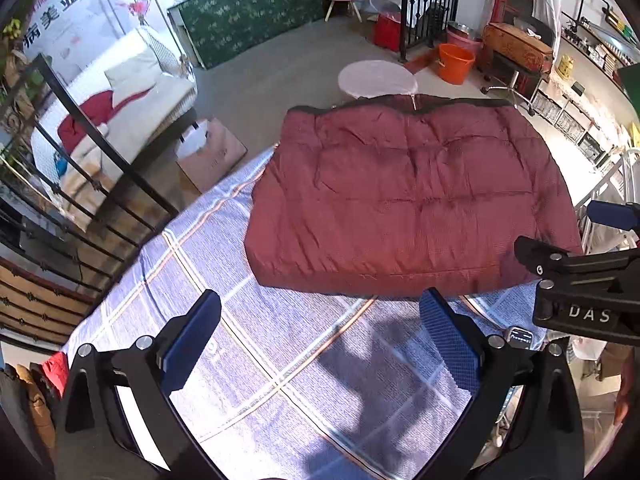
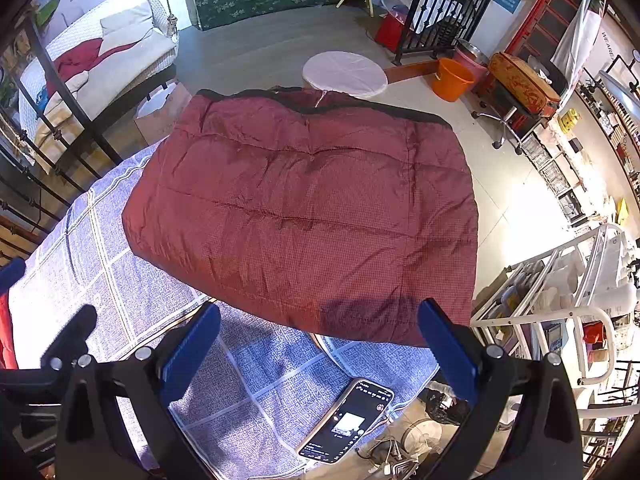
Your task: Fold large clothes
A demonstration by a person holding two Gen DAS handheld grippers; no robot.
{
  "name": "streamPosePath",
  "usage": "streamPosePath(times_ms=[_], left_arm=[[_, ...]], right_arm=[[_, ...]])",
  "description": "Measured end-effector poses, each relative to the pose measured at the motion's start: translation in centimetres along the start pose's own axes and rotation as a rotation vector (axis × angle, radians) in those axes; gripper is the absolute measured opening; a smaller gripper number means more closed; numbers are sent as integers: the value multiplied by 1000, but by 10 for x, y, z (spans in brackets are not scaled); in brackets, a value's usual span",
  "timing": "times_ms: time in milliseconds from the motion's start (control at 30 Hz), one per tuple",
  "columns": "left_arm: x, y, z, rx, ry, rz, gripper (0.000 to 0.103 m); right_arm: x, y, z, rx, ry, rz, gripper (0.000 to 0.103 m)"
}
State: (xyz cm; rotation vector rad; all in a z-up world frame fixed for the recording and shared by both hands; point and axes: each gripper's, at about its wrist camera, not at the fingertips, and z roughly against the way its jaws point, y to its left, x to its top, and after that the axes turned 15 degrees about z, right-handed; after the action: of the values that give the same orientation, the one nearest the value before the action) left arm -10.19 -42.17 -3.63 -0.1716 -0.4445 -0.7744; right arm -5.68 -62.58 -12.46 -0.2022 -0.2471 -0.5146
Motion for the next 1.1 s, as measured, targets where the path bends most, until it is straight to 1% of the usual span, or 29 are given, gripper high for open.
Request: streamPosePath(times_ms=[100,167,233,367,433,567,1100], left_arm=[[1,-1,2,4,-13,-8,98],[1,-1,1,-8,2,0,98],[3,0,0,1,-2,1,98],[5,0,-6,-2,45,7,98],[4,-1,-7,11,48,-2,98],[3,-1,-9,1,57,2,98],[2,-1,-10,1,62,0,98]], right_arm=[[-4,1,1,-2,3,-6,97],[-4,1,1,-4,1,-7,97],[-5,1,1,-6,0,-9,97],[-9,4,1,-9,3,-15,97],[-10,5,1,-9,3,-16,97],[-11,7,1,-10,3,-16,97],[-11,7,1,-10,4,-18,97]])
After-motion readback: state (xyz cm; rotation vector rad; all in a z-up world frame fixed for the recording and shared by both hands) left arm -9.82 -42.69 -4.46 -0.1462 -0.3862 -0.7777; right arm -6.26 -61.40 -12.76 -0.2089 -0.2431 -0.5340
